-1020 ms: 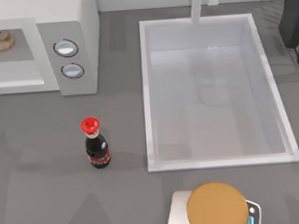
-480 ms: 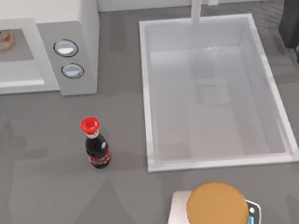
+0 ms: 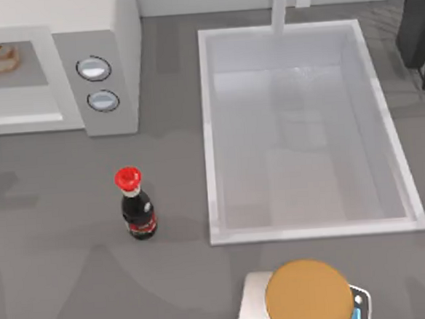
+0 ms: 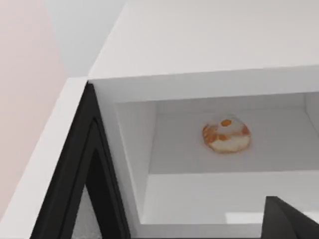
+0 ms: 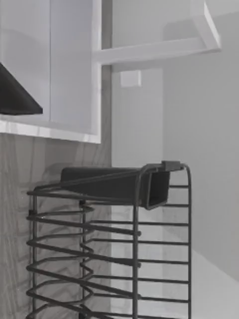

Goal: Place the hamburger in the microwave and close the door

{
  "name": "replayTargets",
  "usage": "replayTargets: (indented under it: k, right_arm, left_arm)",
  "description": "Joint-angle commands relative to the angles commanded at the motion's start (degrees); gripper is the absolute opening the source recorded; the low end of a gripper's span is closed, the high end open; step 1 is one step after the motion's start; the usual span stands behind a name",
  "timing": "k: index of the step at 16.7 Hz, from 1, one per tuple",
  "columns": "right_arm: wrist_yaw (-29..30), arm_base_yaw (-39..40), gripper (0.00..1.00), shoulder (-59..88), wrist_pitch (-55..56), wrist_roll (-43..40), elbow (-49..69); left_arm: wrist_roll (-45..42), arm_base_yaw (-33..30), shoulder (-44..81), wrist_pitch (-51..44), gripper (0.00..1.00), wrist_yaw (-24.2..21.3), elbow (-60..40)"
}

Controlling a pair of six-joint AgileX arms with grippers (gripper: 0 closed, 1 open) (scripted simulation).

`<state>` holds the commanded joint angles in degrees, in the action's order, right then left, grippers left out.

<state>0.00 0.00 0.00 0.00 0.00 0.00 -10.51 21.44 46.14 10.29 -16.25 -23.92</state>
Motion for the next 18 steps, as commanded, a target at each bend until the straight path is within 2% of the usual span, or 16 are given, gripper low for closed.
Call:
replayTargets:
  k: [7, 11, 15, 18]
  right_arm:
    - [0.0, 0.0, 1.00, 0.0, 0.0, 0.0, 0.0]
    - [0.0, 0.0, 1.00, 0.0, 0.0, 0.0, 0.0]
    - [0.0, 0.0, 1.00, 0.0, 0.0, 0.0, 0.0]
    - [0.0, 0.0, 1.00, 0.0, 0.0, 0.0, 0.0]
  left_arm:
    - [-21.7, 20.5, 29.8, -27.0, 0.00, -11.8, -28.2]
    - [-33.0, 30.6, 42.8, -42.2, 0.00, -17.6, -42.3]
    - [-40.5, 37.0, 50.9, -51.7, 0.00, -21.4, -51.5]
    - [-41.7, 38.1, 52.2, -53.1, 0.00, -22.0, -52.9]
